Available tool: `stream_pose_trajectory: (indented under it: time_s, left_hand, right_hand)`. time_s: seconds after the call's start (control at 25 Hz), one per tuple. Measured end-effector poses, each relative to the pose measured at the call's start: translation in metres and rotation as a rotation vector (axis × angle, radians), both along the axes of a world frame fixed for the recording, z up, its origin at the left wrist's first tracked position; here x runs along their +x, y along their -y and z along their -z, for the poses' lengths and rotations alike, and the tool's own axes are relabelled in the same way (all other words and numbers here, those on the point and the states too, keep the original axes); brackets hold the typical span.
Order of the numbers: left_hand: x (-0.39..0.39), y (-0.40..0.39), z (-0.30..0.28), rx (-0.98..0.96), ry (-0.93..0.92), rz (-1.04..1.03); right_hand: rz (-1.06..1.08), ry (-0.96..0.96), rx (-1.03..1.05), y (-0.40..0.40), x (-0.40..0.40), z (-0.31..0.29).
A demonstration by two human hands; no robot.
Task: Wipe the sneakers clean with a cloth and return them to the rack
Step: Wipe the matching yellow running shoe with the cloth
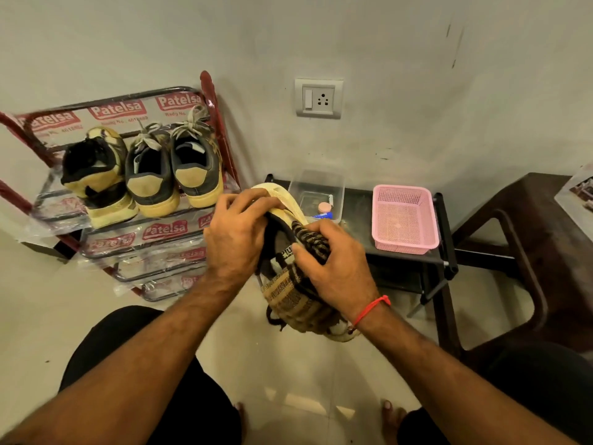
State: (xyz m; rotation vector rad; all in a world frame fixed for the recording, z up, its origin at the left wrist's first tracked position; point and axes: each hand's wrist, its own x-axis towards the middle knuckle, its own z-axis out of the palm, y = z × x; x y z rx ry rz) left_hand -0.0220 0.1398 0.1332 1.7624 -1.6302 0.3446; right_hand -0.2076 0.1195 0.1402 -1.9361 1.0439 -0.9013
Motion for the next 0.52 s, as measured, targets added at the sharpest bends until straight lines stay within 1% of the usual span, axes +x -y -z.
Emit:
stream_pose_trajectory:
  time_s: [0.08, 0.12, 0.2, 0.24, 0.28, 0.32, 0.36, 0.4, 0.44, 0.52]
  left_hand:
    - [0.019, 0.007, 0.005, -0.064, -0.223, 0.101]
    - [0.027, 0.009, 0.005, -0.089, -0.329, 0.151]
    - [0.037, 0.013, 0.011, -0.113, -0.438, 0.211]
    - [0.039, 0.016, 0.015, -0.115, -0.466, 0.235]
    - [0.037, 0.019, 0.021, -0.115, -0.493, 0.257]
    - [0.034, 0.022, 0.027, -0.113, -0.529, 0.270]
    - [0.031, 0.024, 0.031, -0.104, -0.572, 0.274]
    - [0.029, 0.027, 0.035, -0.085, -0.617, 0.280]
    - [0.026, 0.031, 0.038, -0.068, -0.651, 0.306]
    - [0.020, 0.037, 0.038, -0.065, -0.661, 0.385]
  right_hand:
    - [-0.133, 0.054, 0.188, 0.006, -0.007, -0.008]
    - [-0.149, 0.093, 0.277, 0.009, -0.012, -0.012]
    - [-0.138, 0.191, 0.408, 0.015, -0.020, -0.016]
    - [-0.163, 0.221, 0.420, 0.016, -0.022, -0.016]
    - [-0.223, 0.211, 0.393, 0.016, -0.022, -0.016]
    - [-0.298, 0.154, 0.321, 0.016, -0.020, -0.015]
    - [-0.348, 0.068, 0.198, 0.015, -0.015, -0.012]
    - [-0.354, -0.022, 0.047, 0.016, -0.008, -0.009]
    - [-0.311, -0.098, -0.103, 0.018, -0.002, -0.005]
    - [-0.141, -0.163, -0.301, 0.028, 0.005, -0.001]
